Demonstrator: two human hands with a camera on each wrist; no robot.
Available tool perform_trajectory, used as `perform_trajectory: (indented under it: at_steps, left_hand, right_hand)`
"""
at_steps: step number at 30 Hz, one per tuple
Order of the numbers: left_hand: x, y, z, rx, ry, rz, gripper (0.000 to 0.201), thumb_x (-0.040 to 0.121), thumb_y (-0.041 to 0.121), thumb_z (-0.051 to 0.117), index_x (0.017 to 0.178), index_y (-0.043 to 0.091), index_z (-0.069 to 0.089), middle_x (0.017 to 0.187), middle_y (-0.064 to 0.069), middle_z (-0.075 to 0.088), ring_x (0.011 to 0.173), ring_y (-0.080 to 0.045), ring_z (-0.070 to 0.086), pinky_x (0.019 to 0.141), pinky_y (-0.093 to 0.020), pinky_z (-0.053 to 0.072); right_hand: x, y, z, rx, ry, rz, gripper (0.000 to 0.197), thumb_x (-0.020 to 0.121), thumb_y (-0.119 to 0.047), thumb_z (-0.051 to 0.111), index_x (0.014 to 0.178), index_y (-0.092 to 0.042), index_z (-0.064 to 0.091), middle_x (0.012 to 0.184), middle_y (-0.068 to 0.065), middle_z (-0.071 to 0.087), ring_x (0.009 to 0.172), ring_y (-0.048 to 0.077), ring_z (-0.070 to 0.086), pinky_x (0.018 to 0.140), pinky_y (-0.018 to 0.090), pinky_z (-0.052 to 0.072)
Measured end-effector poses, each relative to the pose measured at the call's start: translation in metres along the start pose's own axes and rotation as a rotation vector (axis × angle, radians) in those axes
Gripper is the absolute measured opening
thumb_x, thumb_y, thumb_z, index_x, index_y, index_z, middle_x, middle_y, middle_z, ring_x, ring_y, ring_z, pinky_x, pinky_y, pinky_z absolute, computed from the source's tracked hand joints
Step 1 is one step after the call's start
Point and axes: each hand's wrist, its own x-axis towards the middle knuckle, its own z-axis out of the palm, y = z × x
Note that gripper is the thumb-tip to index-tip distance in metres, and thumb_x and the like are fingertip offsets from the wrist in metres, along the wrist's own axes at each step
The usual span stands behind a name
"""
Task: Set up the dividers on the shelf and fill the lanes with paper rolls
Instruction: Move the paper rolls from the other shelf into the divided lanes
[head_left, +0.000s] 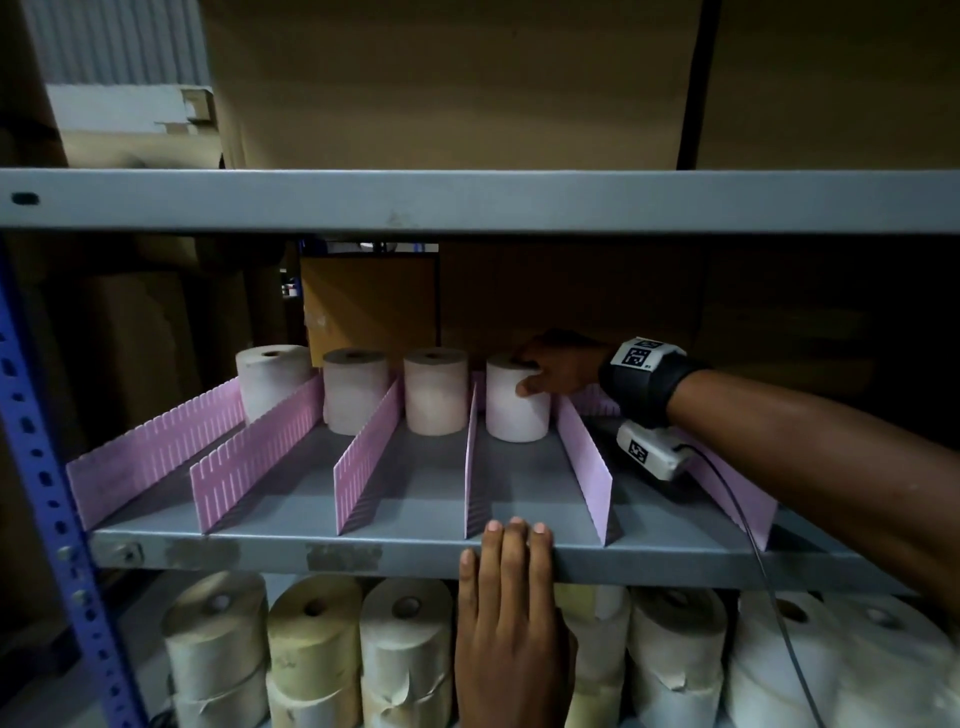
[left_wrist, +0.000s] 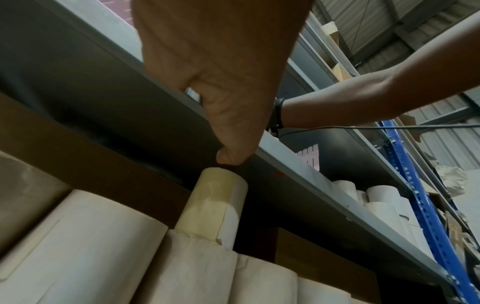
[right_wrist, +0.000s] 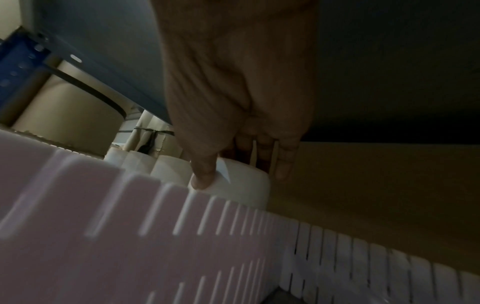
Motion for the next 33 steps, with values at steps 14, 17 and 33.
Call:
perform_trajectory:
  at_steps: [14,17,33]
  left_hand:
    - [0.001,-0.007,0.002,-0.122,-0.133,0.039,0.081,0.069,0.028,0.055,0.149,0.013,0.048,0.152,-0.012,0.047,0.147,-0.035,0.037,0.122,-0.049,0.022]
    - [0.001,-0.01,-0.006,-0.136,-0.205,0.064,0.09,0.065,0.035,0.056,0.151,0.011,0.044,0.154,-0.013,0.043,0.149,-0.035,0.033,0.12,-0.051,0.023]
    - [-0.028,0.001,-0.106,-0.499,-0.355,0.07,0.066,0.089,0.043,0.067,0.147,0.017,0.049,0.154,-0.002,0.046,0.144,-0.019,0.042,0.119,-0.034,0.033]
  right_hand:
    - [0.003,0.0,-0.001,-0.041,-0.039,0.018,0.067,0.097,-0.047,0.051,0.153,-0.018,0.03,0.159,0.01,0.028,0.144,0.029,0.03,0.119,0.04,0.024]
    - [-0.016,-0.015,-0.021,0.019,-0.04,-0.027,0.057,0.099,-0.036,0.051,0.149,-0.011,0.038,0.155,0.01,0.037,0.139,0.028,0.038,0.115,0.039,0.029]
    - [-0.303,-0.081,-0.046,0.168,0.33,0.106,0.06,0.082,-0.064,0.048,0.122,-0.024,0.066,0.126,-0.007,0.066,0.113,0.011,0.062,0.096,0.032,0.05]
